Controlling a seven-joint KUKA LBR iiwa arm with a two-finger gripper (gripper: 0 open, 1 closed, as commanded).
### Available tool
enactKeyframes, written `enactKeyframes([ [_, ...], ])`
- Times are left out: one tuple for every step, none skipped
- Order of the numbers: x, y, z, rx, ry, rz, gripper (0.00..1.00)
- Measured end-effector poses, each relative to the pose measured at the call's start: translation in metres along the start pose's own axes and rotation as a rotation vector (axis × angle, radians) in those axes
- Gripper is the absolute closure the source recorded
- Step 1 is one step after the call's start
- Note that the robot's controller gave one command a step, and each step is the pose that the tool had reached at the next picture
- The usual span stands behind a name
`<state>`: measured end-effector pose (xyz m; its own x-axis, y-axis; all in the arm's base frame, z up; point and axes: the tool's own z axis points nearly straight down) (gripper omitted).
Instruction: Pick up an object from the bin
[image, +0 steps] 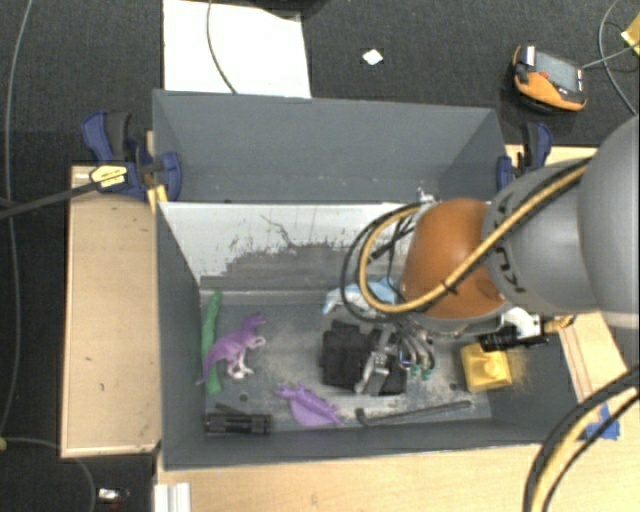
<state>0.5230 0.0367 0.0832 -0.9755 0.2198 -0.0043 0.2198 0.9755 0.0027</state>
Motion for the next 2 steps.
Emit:
enactKeyframes([
  [0.0095, -0.0146, 0.0117, -0.004, -0.009, -0.17, 0.0],
  [0.0023, -0.0103, 0.0146, -0.002, -0.007, -0.022, 0.0],
])
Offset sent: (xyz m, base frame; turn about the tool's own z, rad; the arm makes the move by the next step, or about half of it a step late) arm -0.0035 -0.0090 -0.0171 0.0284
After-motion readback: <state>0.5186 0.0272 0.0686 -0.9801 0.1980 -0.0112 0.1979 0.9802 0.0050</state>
